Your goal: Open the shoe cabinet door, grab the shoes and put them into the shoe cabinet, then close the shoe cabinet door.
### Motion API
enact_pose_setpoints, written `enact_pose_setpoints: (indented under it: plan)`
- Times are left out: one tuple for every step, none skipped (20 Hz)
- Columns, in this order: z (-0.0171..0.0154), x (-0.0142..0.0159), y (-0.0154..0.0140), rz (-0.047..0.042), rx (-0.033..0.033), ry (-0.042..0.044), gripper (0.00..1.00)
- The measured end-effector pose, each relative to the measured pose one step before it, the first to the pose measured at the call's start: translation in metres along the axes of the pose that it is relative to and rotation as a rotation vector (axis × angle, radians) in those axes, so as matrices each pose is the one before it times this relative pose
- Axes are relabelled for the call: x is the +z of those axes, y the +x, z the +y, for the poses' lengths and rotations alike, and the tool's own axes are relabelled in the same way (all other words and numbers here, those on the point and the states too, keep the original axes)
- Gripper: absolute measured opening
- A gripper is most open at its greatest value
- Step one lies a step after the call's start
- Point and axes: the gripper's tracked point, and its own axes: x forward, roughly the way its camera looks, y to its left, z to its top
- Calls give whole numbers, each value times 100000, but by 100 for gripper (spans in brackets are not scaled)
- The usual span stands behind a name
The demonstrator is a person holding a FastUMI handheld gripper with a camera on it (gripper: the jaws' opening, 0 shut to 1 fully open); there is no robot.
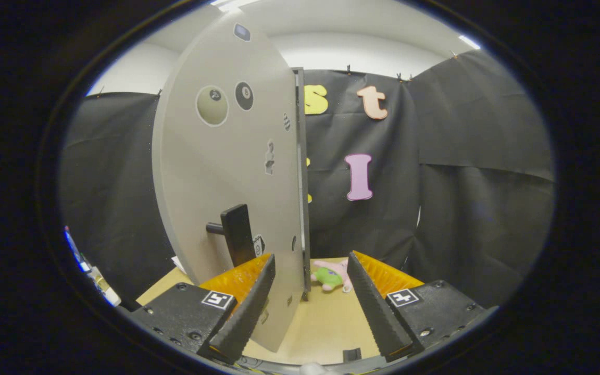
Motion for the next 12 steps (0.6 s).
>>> enact_pose_setpoints:
  plan:
    - [868, -87, 114, -186, 288, 497, 92]
    - [793, 66, 164, -179, 246, 567, 92]
    - [779, 24, 249, -351, 56, 242, 92]
    - [794, -147, 181, 379, -84, -223, 92]
    - [719, -102, 250, 98, -141, -595, 92]
    - [920, -3, 285, 32, 261, -135, 93]
    - [896, 30, 328, -108, 564, 600, 92]
    - [892, -9, 562, 198, 755, 518, 92]
    - [977, -4, 532, 135, 775, 345, 92]
    - [839, -144, 443, 352, 832, 22, 92]
    - [959, -50, 506, 188, 1102, 14, 93]
    - [1066, -126, 698, 367, 1568, -193, 93]
